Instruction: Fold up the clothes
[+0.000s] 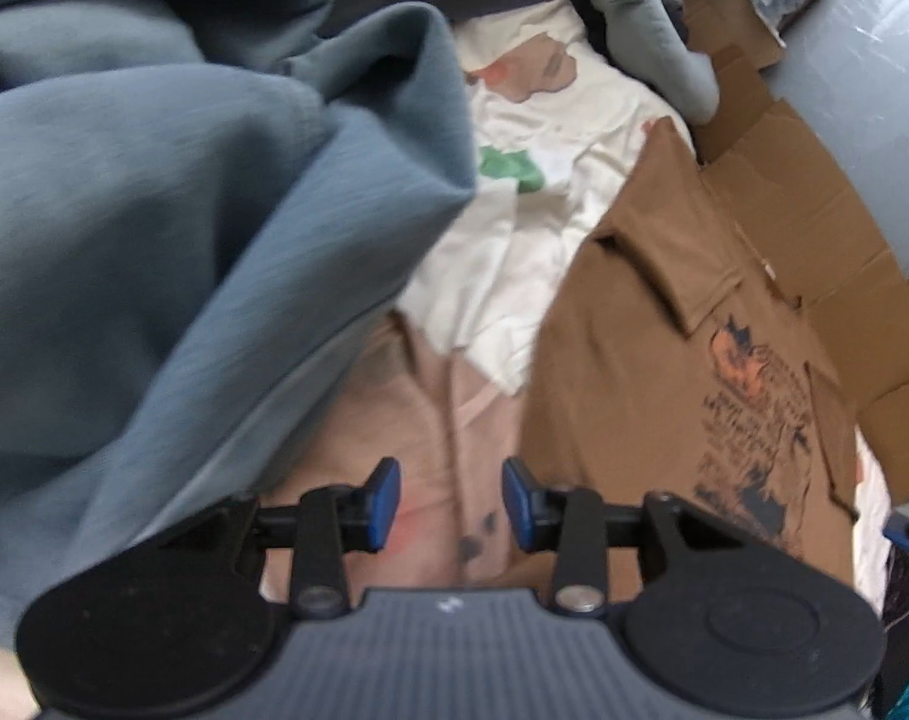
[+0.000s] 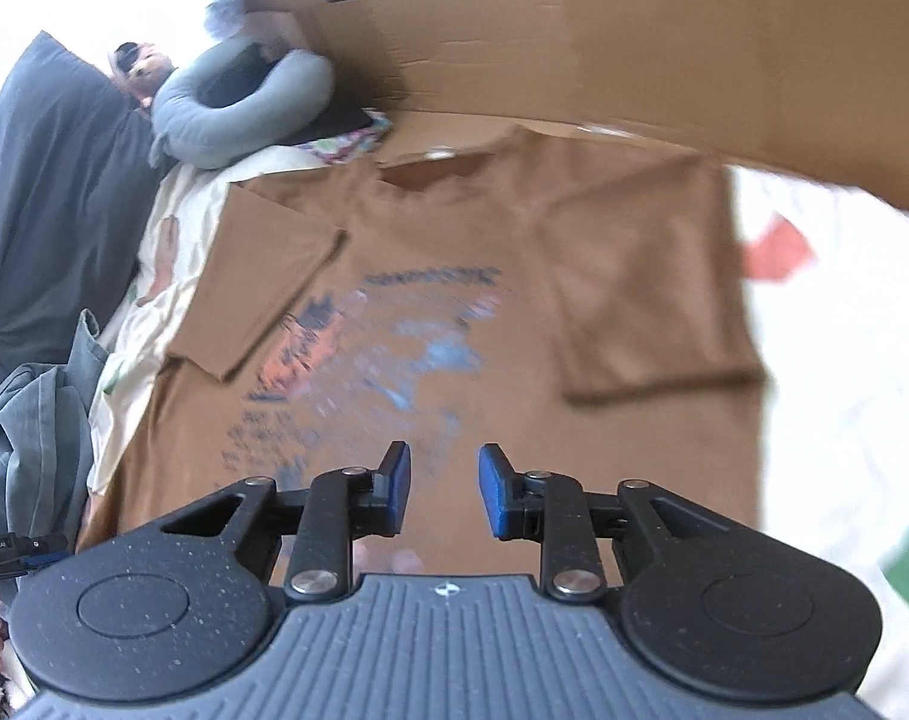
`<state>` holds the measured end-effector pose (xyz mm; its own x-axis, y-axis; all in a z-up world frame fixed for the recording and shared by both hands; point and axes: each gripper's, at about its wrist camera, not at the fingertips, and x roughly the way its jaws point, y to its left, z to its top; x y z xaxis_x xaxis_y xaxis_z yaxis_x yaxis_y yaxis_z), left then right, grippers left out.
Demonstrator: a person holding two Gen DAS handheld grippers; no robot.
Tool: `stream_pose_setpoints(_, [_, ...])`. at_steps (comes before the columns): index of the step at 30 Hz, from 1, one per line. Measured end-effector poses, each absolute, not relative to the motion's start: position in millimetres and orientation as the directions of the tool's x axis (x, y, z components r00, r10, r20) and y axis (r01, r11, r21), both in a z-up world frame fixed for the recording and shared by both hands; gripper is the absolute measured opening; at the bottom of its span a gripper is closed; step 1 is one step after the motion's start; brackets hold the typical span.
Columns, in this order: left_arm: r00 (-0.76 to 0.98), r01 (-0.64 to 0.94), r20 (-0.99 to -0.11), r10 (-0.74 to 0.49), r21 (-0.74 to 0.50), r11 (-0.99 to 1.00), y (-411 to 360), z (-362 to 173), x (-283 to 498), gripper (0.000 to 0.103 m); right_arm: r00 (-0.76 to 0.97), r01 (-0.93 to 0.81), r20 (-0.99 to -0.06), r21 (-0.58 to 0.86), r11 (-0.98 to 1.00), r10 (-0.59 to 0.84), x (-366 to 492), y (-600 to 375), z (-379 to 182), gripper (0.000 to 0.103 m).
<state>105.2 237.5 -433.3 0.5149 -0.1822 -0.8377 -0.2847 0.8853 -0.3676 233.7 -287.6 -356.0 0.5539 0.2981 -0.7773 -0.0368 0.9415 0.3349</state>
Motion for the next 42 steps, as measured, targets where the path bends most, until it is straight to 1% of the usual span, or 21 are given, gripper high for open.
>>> stream_pose_setpoints(2, [0.499,-0.288,-0.848,-0.179,-0.357,0.888,240,-433,99,0.040,0.553,0.005,-0.788,0.326,0.945,0.269,215,-304,-355,0.028])
stream_pose_setpoints(6, [0.484,-0.272,-0.856,-0.179,-0.343,0.899,237,-435,90,0.045,0.551,0.091,-0.803,0.329,0.940,0.227,180,-332,-355,0.028])
stream_pose_setpoints(10, [0.458,-0.287,-0.869,-0.187,-0.344,0.894,236,-438,85,0.044,0.543,0.147,-0.817,0.318,0.937,0.193,151,-350,-353,0.028])
stream_pose_setpoints(15, [0.431,-0.246,-0.883,-0.187,-0.315,0.917,231,-438,83,0.044,0.521,0.189,-0.838,0.296,0.936,0.160,119,-367,-356,0.028])
stream_pose_setpoints(19, [0.416,-0.163,-0.899,-0.138,-0.223,0.961,220,-433,77,0.045,0.484,0.227,-0.863,0.284,0.932,0.145,93,-376,-367,0.028])
stream_pose_setpoints(25, [0.387,-0.100,-0.912,-0.138,-0.190,0.977,211,-437,67,0.046,0.404,0.258,-0.903,0.268,0.928,0.149,51,-378,-392,0.028])
stream_pose_setpoints(30, [0.373,-0.031,-0.925,-0.073,-0.091,0.995,203,-445,63,0.046,0.350,0.262,-0.923,0.261,0.929,0.161,29,-375,-413,0.028])
stream_pose_setpoints(33, [0.365,0.008,-0.929,-0.060,-0.061,0.998,198,-450,63,0.048,0.331,0.271,-0.927,0.271,0.924,0.175,19,-373,-421,0.028])
stream_pose_setpoints(35, [0.363,0.025,-0.930,-0.059,-0.054,0.998,195,-453,65,0.048,0.319,0.268,-0.930,0.273,0.924,0.182,15,-370,-426,0.028])
stream_pose_setpoints(36, [0.363,0.031,-0.930,-0.059,-0.052,0.998,193,-454,65,0.047,0.313,0.268,-0.931,0.275,0.923,0.186,12,-369,-428,0.028])
stream_pose_setpoints(38, [0.357,0.044,-0.932,-0.059,-0.046,0.998,192,-456,64,0.040,0.301,0.267,-0.934,0.277,0.923,0.193,9,-366,-431,0.028])
stream_pose_setpoints(40, [0.349,0.056,-0.935,-0.054,-0.037,0.998,191,-458,63,0.021,0.290,0.262,-0.937,0.275,0.925,0.196,6,-363,-434,0.028])
stream_pose_setpoints(41, [0.345,0.058,-0.937,-0.052,-0.034,0.998,191,-458,62,0.017,0.287,0.262,-0.937,0.277,0.924,0.199,5,-362,-434,0.028])
stream_pose_setpoints(42, [0.344,0.058,-0.938,-0.052,-0.034,0.998,191,-456,60,0.011,0.287,0.262,-0.937,0.279,0.924,0.201,5,-362,-434,0.028])
